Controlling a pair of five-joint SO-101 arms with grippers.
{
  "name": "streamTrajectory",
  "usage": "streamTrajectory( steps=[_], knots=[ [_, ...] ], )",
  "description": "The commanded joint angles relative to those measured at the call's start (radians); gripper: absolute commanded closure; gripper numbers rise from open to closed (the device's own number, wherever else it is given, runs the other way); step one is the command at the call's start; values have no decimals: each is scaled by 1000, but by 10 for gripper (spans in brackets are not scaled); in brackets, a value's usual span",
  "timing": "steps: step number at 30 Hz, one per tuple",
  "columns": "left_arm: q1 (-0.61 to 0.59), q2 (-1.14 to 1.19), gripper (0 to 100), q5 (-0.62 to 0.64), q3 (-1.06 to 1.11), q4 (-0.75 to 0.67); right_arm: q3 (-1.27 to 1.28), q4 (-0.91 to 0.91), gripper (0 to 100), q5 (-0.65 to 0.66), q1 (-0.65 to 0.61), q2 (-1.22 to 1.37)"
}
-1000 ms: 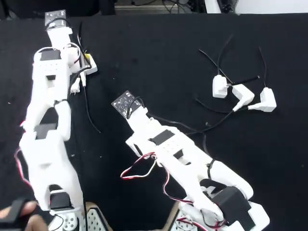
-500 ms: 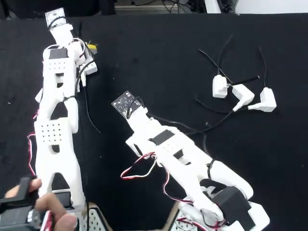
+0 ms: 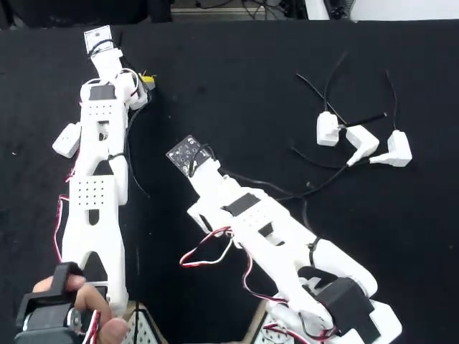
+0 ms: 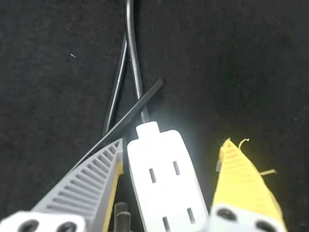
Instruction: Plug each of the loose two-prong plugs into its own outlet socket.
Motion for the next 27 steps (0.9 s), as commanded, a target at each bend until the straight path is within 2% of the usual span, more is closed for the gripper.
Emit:
streamTrajectory(
  steps=[1, 5, 6, 8, 11, 21, 27],
  knots=[
    [12, -2, 735, 11, -107, 48, -4, -23, 854, 12, -11, -36],
    [15, 5, 961, 12, -199, 155, -4, -23, 854, 12, -11, -36],
    [13, 5, 979, 12, -220, 176, -4, -23, 854, 12, -11, -36],
    [7, 5, 937, 12, -262, 230, -4, -23, 854, 12, -11, -36],
    [-7, -5, 973, 12, -328, 308, -4, -23, 854, 12, -11, -36],
    [-30, -126, 971, 12, -325, 546, -4, -23, 854, 12, -11, -36],
    [-24, -264, 971, 11, -323, 744, -4, -23, 854, 12, -11, -36]
  ],
)
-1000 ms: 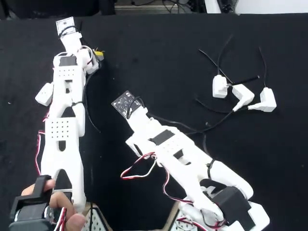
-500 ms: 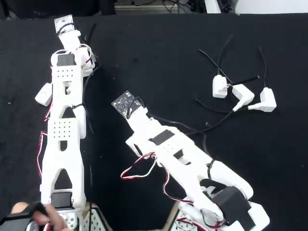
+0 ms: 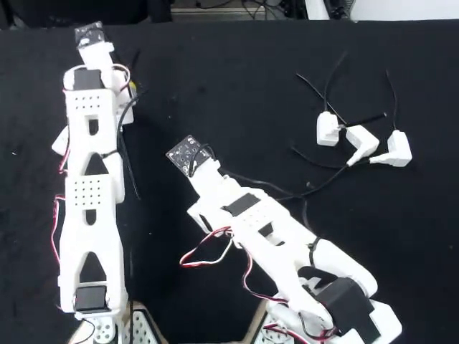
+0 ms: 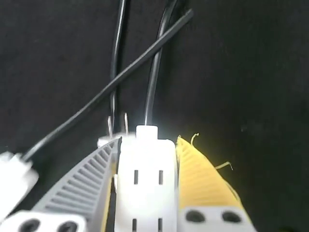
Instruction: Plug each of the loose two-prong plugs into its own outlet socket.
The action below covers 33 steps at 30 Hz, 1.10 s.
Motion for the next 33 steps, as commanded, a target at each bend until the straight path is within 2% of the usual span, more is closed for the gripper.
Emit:
streamTrajectory(
  steps=[1, 4, 11, 15, 18, 24, 33],
  knots=[
    [-10, -161, 971, 8, -59, 98, -4, -23, 854, 12, -11, -36],
    [-16, -230, 970, 8, -56, 149, -4, -23, 854, 12, -11, -36],
    [-105, -381, 971, 9, -42, 152, -4, -23, 854, 12, -11, -36],
    [-151, -531, 971, 9, 84, 153, -4, -23, 854, 12, -11, -36],
    [-160, -718, 971, 6, 300, 153, -4, -23, 854, 12, -11, -36],
    [-116, -1125, 971, -106, 837, 140, -4, -23, 856, 12, -11, -42],
    [-108, -1565, 971, -193, 1512, 14, -16, 87, 857, 12, 41, -133]
  ],
)
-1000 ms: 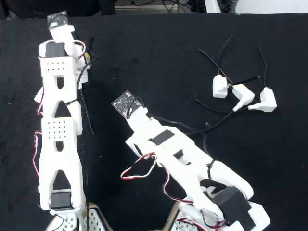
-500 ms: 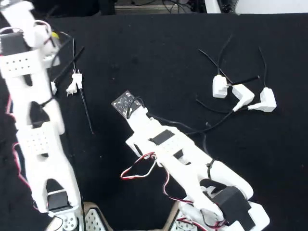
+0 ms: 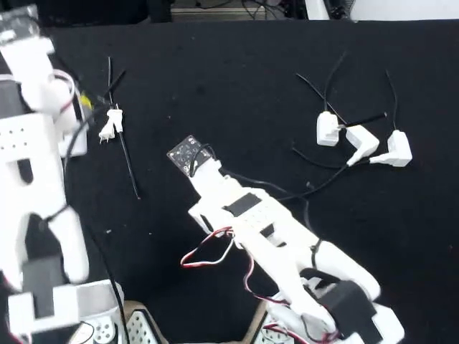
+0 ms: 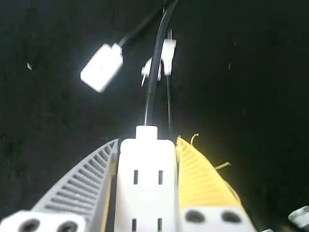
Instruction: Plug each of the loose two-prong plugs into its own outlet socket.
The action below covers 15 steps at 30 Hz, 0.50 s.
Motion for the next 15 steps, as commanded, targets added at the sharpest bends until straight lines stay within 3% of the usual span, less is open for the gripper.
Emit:
streamTrajectory(
  steps=[1, 8, 15],
  knots=[
    [16, -199, 971, -58, 254, -80, -1, 43, 857, 11, 48, -124],
    [30, -486, 971, -166, 786, -324, 182, -129, 857, 12, 92, -278],
    [194, -678, 971, -161, 1299, -621, 191, -141, 857, 5, 132, -291]
  ],
)
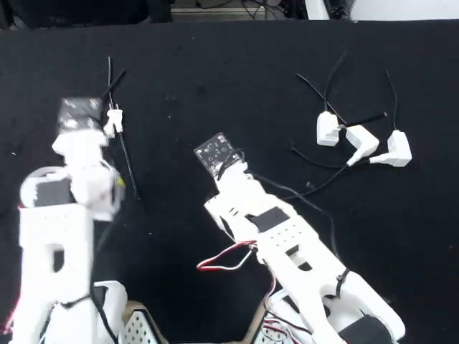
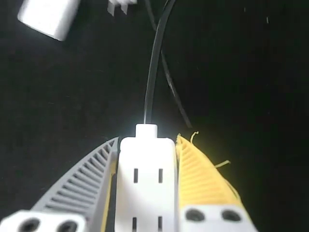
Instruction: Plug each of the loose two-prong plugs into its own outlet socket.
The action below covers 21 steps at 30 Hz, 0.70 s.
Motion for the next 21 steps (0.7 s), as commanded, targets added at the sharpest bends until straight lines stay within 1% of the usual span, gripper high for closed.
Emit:
streamTrajectory(
  steps=[1, 6, 9, 12, 13, 18, 19, 21],
  knots=[
    [96, -100, 971, -3, 222, -172, -5, -25, 857, 5, 25, -35],
    [214, -158, 971, -2, 412, -390, -5, -25, 857, 5, 25, -35],
    [278, -164, 970, -2, 489, -456, -5, -25, 857, 5, 25, -35],
    [309, -164, 966, -3, 513, -463, -5, -25, 857, 5, 25, -35],
    [309, -164, 951, -3, 512, -463, -5, -25, 857, 5, 25, -35],
    [305, -175, 752, -3, 495, -459, -4, -25, 857, 5, 25, -35],
    [295, -175, 727, -3, 483, -451, -4, -25, 857, 6, 25, -35],
    [262, -176, 727, -3, 429, -419, -4, -25, 857, 6, 25, -35]
  ],
)
